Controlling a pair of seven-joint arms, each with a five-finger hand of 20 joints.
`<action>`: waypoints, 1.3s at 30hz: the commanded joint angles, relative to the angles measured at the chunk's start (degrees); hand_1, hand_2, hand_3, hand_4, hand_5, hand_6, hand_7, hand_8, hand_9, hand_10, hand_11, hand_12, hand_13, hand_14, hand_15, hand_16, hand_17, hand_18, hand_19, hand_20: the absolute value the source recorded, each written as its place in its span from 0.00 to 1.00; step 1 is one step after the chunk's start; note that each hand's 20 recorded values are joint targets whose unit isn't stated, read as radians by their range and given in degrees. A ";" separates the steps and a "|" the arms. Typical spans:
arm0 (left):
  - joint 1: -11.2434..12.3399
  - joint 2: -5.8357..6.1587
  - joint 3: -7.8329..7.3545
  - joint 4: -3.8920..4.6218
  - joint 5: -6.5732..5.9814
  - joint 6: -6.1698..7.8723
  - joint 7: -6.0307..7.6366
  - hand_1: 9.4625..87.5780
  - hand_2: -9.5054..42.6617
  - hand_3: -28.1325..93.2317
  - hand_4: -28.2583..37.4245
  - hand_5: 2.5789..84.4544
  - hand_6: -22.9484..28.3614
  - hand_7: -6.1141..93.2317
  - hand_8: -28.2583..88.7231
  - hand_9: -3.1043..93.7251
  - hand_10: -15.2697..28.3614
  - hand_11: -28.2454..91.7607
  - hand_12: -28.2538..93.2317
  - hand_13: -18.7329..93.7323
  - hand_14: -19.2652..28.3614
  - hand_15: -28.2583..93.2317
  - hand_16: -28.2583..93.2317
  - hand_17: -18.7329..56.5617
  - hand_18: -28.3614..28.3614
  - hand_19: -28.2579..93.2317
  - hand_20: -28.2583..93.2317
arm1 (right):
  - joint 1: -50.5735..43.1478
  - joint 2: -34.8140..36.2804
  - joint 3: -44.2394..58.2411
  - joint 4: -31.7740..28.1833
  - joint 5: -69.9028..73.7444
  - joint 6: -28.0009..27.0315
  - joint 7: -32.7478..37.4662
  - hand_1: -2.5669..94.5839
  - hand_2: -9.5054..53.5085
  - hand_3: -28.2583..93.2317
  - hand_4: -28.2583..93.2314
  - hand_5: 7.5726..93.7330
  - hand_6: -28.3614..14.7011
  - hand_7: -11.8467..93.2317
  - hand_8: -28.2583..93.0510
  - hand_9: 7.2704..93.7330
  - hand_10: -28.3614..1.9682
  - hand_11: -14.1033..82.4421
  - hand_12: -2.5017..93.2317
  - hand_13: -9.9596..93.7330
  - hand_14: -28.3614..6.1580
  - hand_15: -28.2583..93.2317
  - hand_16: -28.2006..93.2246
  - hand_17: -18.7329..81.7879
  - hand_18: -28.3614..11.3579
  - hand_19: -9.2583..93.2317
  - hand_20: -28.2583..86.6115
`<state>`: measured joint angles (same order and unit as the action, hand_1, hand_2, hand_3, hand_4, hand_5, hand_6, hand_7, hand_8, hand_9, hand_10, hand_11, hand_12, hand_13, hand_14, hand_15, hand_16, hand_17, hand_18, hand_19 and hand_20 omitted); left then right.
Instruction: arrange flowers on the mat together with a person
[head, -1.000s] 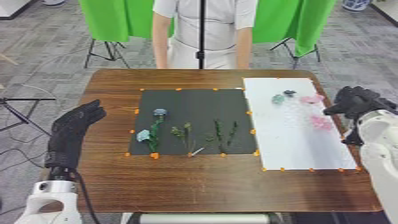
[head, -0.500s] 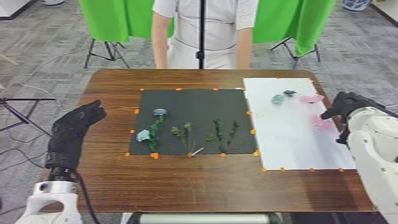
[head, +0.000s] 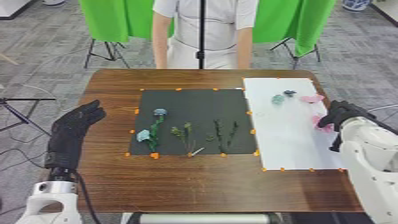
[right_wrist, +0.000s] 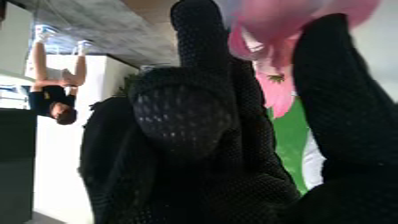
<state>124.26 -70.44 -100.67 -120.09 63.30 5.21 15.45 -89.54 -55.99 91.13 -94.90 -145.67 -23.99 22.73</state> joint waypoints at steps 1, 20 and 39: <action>0.93 -0.48 -0.32 -0.35 -0.48 0.81 -0.62 0.22 0.20 0.75 0.14 0.57 0.52 0.21 0.19 0.49 0.65 0.39 0.36 0.48 0.76 0.38 0.27 0.33 0.73 0.30 0.40 | -3.35 -1.33 -2.04 1.86 1.76 8.40 -0.44 0.56 0.00 0.68 0.13 0.76 0.61 0.27 0.28 0.99 0.58 0.33 0.28 1.00 0.78 0.73 0.38 0.94 0.57 1.00 0.49; 1.47 -0.16 -0.93 -0.68 -0.80 0.46 -1.19 0.22 0.20 0.75 0.14 0.57 0.52 0.21 0.19 0.49 0.65 0.39 0.36 0.48 0.76 0.38 0.27 0.32 0.74 0.30 0.40 | 4.25 7.53 -7.36 -16.55 15.70 7.07 -6.05 0.91 0.00 0.00 0.77 0.88 0.61 0.26 0.34 1.00 0.59 0.44 0.28 1.00 0.79 0.76 0.37 0.96 0.53 1.00 0.52; 0.00 -0.54 -0.20 0.26 -0.46 -1.95 -1.48 0.20 0.18 0.76 0.15 0.56 0.52 0.20 0.19 0.48 0.65 0.39 0.36 0.47 0.77 0.38 0.27 0.31 0.75 0.30 0.40 | 28.38 -11.41 -39.68 -8.01 12.15 -2.96 -18.51 0.90 0.00 0.00 0.79 0.86 0.62 0.26 0.35 1.00 0.62 0.40 0.30 1.00 0.80 0.76 0.38 0.96 0.54 1.00 0.53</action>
<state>124.67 -70.51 -101.35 -120.47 62.82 4.36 14.73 -63.73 -58.50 56.55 -102.75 -130.61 -24.20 6.22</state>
